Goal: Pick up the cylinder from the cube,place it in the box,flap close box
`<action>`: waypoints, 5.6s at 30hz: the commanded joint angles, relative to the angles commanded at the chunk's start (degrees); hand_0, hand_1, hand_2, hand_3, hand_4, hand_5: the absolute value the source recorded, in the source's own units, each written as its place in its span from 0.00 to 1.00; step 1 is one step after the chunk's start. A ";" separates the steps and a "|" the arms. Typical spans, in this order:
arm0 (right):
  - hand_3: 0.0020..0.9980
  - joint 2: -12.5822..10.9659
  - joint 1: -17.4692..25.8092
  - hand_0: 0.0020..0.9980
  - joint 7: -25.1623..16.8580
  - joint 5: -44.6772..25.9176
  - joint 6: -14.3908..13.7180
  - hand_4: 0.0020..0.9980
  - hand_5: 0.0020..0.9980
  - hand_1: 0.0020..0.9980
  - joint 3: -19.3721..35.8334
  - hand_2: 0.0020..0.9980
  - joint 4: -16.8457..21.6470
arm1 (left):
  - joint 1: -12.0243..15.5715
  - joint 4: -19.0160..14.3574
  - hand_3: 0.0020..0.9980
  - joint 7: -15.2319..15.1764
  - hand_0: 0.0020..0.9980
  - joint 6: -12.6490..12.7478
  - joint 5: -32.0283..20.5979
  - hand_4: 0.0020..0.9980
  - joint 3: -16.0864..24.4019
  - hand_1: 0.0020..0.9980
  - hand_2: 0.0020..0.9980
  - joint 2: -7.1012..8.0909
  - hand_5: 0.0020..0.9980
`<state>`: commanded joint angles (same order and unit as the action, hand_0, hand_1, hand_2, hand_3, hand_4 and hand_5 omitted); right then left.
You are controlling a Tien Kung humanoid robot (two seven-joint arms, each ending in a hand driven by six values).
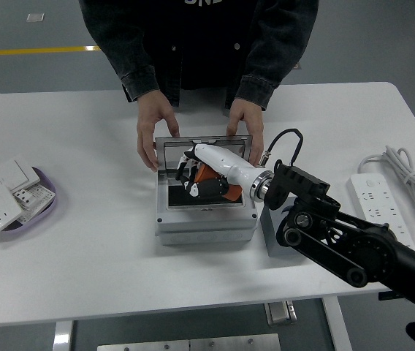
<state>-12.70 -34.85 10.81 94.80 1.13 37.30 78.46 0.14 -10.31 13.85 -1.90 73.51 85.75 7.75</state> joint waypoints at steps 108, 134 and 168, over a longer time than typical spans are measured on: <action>0.71 -15.92 15.97 0.68 -12.05 -23.70 -6.38 0.49 0.24 0.65 16.29 0.69 15.03 | 0.57 0.00 0.66 0.09 0.63 -0.30 0.76 0.72 -0.17 0.65 0.58 1.25 0.38; 0.69 -1.21 36.23 0.63 -24.18 -28.47 -11.26 0.51 0.24 0.64 59.68 0.67 11.35 | 1.37 0.00 0.66 -2.75 0.63 -0.54 -7.65 0.72 -6.43 0.65 0.58 1.55 0.38; 0.60 0.65 30.71 0.63 -26.25 -31.65 -9.49 0.72 0.18 0.60 54.71 0.59 6.93 | 1.95 0.00 0.66 -1.96 0.63 -0.12 -7.47 0.71 -4.90 0.65 0.58 0.42 0.38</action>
<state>-12.06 -4.15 -15.44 63.15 -8.36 92.00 85.38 2.09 -10.31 11.89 -2.02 66.04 80.85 8.17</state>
